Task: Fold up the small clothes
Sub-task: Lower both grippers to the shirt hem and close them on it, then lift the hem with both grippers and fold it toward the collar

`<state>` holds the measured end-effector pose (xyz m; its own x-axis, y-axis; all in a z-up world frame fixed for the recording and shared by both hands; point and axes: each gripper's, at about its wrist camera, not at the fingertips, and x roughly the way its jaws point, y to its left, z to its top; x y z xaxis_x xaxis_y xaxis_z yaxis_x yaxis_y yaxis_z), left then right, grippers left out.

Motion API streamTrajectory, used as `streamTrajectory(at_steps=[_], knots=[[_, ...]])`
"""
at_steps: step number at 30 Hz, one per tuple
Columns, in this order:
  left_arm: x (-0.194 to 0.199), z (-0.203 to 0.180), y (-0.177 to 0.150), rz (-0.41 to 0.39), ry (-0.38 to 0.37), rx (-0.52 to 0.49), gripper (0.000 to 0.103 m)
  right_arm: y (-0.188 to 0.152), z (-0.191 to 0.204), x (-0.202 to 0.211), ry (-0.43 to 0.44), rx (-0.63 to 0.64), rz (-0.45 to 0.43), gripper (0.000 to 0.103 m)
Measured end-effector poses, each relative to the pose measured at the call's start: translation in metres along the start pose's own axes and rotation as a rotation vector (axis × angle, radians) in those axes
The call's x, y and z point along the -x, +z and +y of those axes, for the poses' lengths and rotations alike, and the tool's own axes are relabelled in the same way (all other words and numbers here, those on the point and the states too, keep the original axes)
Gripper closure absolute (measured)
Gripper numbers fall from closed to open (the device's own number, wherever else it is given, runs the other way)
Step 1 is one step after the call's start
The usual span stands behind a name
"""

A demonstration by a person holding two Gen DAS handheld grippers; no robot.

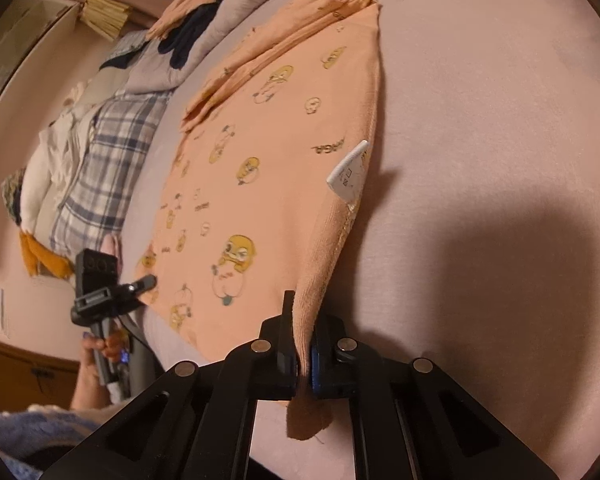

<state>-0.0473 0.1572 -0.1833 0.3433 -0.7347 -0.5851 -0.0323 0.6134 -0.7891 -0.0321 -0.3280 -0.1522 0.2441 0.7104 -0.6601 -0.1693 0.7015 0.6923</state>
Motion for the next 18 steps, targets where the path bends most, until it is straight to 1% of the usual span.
streamTrajectory(at_steps=[2,4,6,11,18], knots=[[-0.004,-0.005,0.005,-0.011,0.004,-0.007,0.096,0.0,0.007,0.002,0.038,0.006,-0.024,0.097],[-0.003,-0.009,0.007,-0.028,-0.007,-0.015,0.096,0.003,0.015,0.005,0.062,0.026,-0.04,0.097],[0.003,-0.014,0.009,-0.052,-0.035,-0.024,0.096,0.004,0.02,0.007,0.076,0.035,-0.05,0.097],[0.005,-0.027,0.014,-0.089,-0.101,-0.05,0.097,0.007,0.02,0.017,0.158,0.014,-0.093,0.097],[0.007,-0.044,0.022,-0.132,-0.201,-0.072,0.097,0.007,0.027,0.024,0.22,0.014,-0.143,0.097]])
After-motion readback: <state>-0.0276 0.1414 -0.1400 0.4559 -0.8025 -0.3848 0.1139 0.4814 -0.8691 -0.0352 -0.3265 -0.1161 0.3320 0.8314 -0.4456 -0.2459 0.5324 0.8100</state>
